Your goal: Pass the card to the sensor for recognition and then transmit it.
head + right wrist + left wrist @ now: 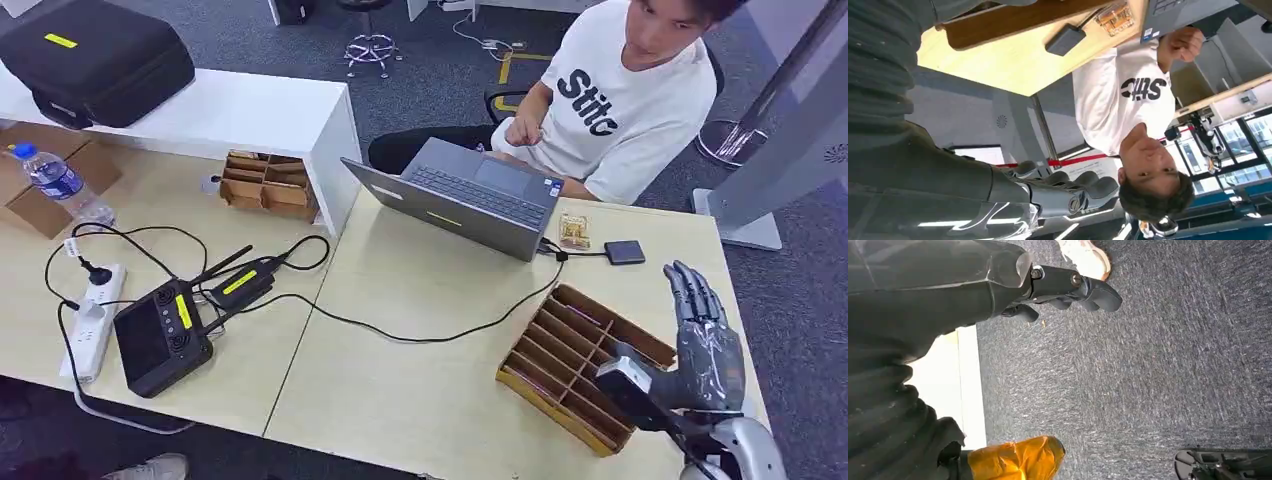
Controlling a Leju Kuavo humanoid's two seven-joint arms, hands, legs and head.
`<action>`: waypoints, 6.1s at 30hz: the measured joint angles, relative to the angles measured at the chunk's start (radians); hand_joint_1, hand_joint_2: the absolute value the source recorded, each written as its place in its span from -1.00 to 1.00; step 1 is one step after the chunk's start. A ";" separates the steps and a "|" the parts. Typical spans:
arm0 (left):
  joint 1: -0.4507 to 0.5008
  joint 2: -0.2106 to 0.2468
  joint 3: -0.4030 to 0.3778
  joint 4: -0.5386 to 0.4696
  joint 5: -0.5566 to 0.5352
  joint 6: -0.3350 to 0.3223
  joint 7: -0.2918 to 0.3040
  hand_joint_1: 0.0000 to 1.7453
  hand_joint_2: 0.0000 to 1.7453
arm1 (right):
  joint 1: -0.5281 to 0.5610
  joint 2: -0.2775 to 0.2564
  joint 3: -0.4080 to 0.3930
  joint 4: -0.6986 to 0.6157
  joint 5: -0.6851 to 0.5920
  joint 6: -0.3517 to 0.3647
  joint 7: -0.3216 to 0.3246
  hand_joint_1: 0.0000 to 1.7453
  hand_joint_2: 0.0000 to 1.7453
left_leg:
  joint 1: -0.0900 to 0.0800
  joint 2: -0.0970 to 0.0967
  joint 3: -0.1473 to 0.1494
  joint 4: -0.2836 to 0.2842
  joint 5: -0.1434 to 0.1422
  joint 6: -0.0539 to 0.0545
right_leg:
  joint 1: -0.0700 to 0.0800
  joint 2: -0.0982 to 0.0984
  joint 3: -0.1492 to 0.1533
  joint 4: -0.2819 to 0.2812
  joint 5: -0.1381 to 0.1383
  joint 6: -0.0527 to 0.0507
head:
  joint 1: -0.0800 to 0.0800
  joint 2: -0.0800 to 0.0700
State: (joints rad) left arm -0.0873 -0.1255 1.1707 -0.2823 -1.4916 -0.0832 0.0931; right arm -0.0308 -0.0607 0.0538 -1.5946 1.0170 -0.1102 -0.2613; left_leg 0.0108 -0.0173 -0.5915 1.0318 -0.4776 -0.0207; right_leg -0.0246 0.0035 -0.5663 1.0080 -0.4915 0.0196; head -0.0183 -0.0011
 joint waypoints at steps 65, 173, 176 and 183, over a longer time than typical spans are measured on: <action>-0.001 0.000 0.000 0.000 0.002 0.000 0.000 -1.00 1.00 | -0.010 0.016 -0.051 0.146 0.089 -0.018 0.019 0.94 1.00 | 0.000 0.000 0.000 0.000 0.000 0.000 | 0.000 0.000 0.000 0.000 0.000 0.000 | 0.000 0.000; 0.001 0.019 -0.109 0.010 -0.033 -0.019 0.009 -1.00 1.00 | -0.850 0.088 -0.123 0.876 0.007 0.065 0.166 -1.00 1.00 | 0.000 -0.005 -0.003 0.001 0.004 -0.001 | 0.000 -0.004 -0.002 0.000 0.003 -0.001 | 0.000 0.000; -0.002 0.024 -0.109 0.010 -0.033 -0.018 0.009 -1.00 1.00 | -0.831 0.073 -0.181 0.851 0.007 0.067 0.156 -1.00 1.00 | -0.001 -0.002 -0.003 0.001 0.004 0.000 | 0.000 -0.001 -0.002 0.000 0.003 -0.001 | 0.000 0.000; -0.002 0.025 -0.109 0.010 -0.033 -0.017 0.010 -1.00 1.00 | -0.813 0.058 -0.247 0.828 0.007 0.055 0.141 -1.00 1.00 | 0.000 -0.002 -0.002 0.001 0.004 0.000 | 0.000 -0.001 -0.003 0.001 0.003 -0.001 | 0.000 0.000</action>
State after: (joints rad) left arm -0.0898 -0.1007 1.0620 -0.2720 -1.5248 -0.1003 0.1026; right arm -0.8438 -0.0030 -0.1936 -0.7667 1.0244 -0.0553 -0.1201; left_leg 0.0111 -0.0191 -0.5938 1.0333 -0.4739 -0.0205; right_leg -0.0242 0.0028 -0.5689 1.0085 -0.4882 0.0188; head -0.0187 -0.0011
